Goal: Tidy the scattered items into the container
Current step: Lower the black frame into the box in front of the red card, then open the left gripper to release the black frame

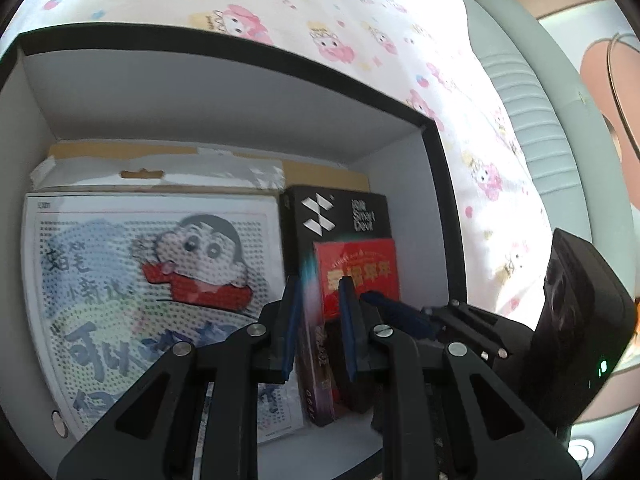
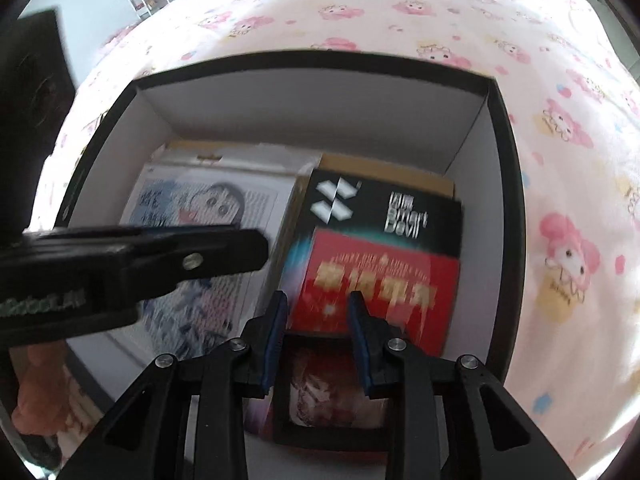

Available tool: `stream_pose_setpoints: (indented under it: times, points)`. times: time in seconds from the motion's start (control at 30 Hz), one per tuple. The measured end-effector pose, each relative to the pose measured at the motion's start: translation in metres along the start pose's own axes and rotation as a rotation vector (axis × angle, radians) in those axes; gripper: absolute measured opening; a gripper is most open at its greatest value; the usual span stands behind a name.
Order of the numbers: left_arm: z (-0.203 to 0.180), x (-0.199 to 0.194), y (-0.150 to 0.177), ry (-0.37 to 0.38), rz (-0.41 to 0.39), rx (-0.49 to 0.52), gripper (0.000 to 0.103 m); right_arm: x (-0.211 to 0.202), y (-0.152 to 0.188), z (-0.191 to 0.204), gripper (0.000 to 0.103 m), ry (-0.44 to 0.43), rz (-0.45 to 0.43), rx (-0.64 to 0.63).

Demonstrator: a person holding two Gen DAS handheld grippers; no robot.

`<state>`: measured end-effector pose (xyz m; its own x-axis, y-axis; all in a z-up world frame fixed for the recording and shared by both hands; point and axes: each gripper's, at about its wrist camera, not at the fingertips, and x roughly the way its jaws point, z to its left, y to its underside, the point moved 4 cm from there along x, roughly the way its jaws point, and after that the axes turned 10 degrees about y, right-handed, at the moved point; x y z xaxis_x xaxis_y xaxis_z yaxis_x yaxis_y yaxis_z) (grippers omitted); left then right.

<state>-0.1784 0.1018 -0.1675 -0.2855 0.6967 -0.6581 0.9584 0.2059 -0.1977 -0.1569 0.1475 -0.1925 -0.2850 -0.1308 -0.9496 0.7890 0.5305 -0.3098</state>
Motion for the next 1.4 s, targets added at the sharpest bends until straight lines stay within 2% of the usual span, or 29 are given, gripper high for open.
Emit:
stream_pose_setpoints:
  times: [0.07, 0.17, 0.27, 0.3, 0.4, 0.5, 0.53, 0.6, 0.7, 0.73, 0.87, 1.0, 1.17, 1.2, 1.4]
  points:
    - [-0.002, 0.014, 0.009, 0.012, 0.022, 0.006, 0.017, -0.003, 0.007, 0.001, 0.027, -0.003, 0.003, -0.002]
    - [-0.004, 0.017, 0.02, 0.072, 0.061, -0.018, 0.018, -0.016, 0.013, -0.004, 0.027, -0.024, -0.021, 0.037]
    - [-0.006, 0.002, 0.024, 0.124, 0.033, -0.023, 0.02, -0.036, 0.018, -0.011, 0.027, -0.036, -0.061, 0.077]
    - [-0.006, -0.003, 0.024, 0.126, 0.023, -0.021, 0.019, -0.044, 0.021, -0.013, 0.027, -0.022, -0.084, 0.082]
    - [0.002, -0.001, 0.025, 0.113, 0.036, -0.04, 0.019, -0.061, 0.02, -0.024, 0.027, 0.098, -0.148, 0.084]
    - [0.009, 0.015, 0.033, 0.142, 0.122, -0.079, 0.016, -0.074, 0.018, -0.039, 0.027, 0.203, -0.197, 0.118]
    - [0.008, 0.021, 0.037, 0.16, 0.159, -0.083, 0.013, -0.077, 0.015, -0.047, 0.028, 0.209, -0.213, 0.137]
    - [0.007, 0.028, 0.043, 0.163, 0.197, -0.076, 0.013, -0.08, 0.016, -0.06, 0.028, 0.151, -0.235, 0.205]
    - [0.008, 0.038, 0.048, 0.151, 0.234, -0.07, 0.012, -0.072, 0.019, -0.08, 0.028, 0.007, -0.214, 0.299]
    - [0.007, 0.04, 0.047, 0.156, 0.232, -0.066, 0.012, -0.071, 0.019, -0.081, 0.028, -0.002, -0.219, 0.31]
    - [0.008, 0.042, 0.041, 0.126, 0.214, -0.032, 0.013, -0.069, 0.027, -0.093, 0.028, 0.003, -0.217, 0.353]
    - [0.019, 0.03, 0.045, 0.139, 0.206, -0.066, 0.013, -0.075, 0.033, -0.09, 0.028, 0.003, -0.234, 0.365]
    - [0.02, 0.032, 0.057, 0.151, 0.27, -0.044, 0.014, -0.081, 0.036, -0.079, 0.028, -0.02, -0.244, 0.34]
    - [0.019, 0.032, 0.058, 0.133, 0.273, -0.025, 0.014, -0.079, 0.036, -0.076, 0.028, -0.023, -0.235, 0.34]
    - [0.022, 0.003, 0.051, 0.146, 0.209, 0.012, 0.014, -0.082, 0.038, -0.062, 0.028, 0.001, -0.242, 0.32]
